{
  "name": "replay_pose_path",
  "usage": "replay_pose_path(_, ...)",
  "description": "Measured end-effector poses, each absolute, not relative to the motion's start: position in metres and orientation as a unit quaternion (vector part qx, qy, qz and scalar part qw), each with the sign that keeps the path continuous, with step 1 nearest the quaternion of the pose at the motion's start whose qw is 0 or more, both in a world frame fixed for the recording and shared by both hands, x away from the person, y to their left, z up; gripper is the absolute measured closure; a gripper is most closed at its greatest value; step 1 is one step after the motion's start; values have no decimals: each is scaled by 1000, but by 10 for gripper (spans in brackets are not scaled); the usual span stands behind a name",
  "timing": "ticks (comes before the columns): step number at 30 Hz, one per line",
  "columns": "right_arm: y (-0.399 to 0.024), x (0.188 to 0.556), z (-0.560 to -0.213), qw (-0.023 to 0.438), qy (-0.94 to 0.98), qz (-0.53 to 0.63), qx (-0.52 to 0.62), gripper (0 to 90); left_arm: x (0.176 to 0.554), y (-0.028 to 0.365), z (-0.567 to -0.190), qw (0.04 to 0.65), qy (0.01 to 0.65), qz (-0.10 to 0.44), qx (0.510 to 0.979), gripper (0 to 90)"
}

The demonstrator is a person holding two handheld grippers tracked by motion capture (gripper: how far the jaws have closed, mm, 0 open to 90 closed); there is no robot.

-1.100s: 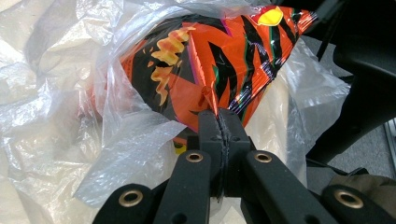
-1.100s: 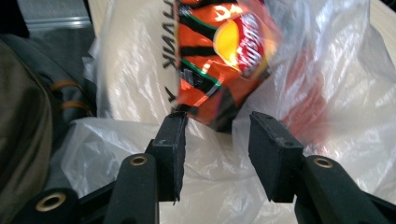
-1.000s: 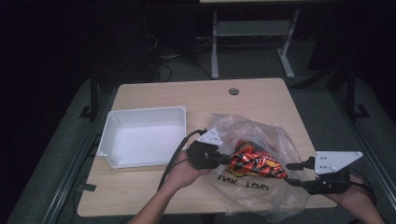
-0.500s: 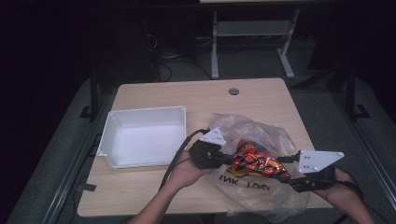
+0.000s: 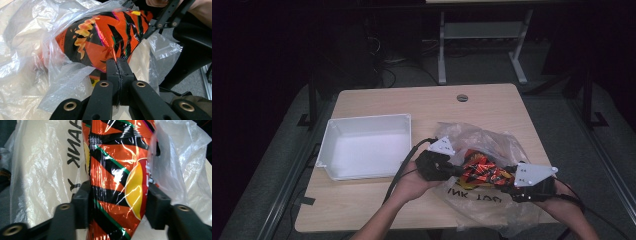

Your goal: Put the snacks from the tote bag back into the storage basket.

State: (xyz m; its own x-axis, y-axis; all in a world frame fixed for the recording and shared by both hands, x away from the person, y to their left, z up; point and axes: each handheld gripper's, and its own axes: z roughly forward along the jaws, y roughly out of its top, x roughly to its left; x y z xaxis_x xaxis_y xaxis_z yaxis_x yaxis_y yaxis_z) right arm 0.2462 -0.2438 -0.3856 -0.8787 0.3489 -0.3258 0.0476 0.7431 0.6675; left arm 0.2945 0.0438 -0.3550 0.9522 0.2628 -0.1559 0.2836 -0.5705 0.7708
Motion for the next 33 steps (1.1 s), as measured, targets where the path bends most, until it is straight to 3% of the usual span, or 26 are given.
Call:
replay_pose_path(4, -243, 248, -380, 217, 911, 334, 107, 661, 294, 44, -355, 440, 153, -13, 885, 897)
replay_pose_path(9, -240, 255, -371, 201, 917, 325, 109, 727, 294, 47, -354, 443, 155, -9, 883, 859)
replay_pose_path(20, -245, 272, -358, 163, 920, 335, 124, 780, 293, 61, -350, 442, 161, 17, 882, 644)
replay_pose_path(33, -250, 286, -341, 125, 921, 348, 123, 800, 294, 60, -371, 426, 181, 15, 886, 703)
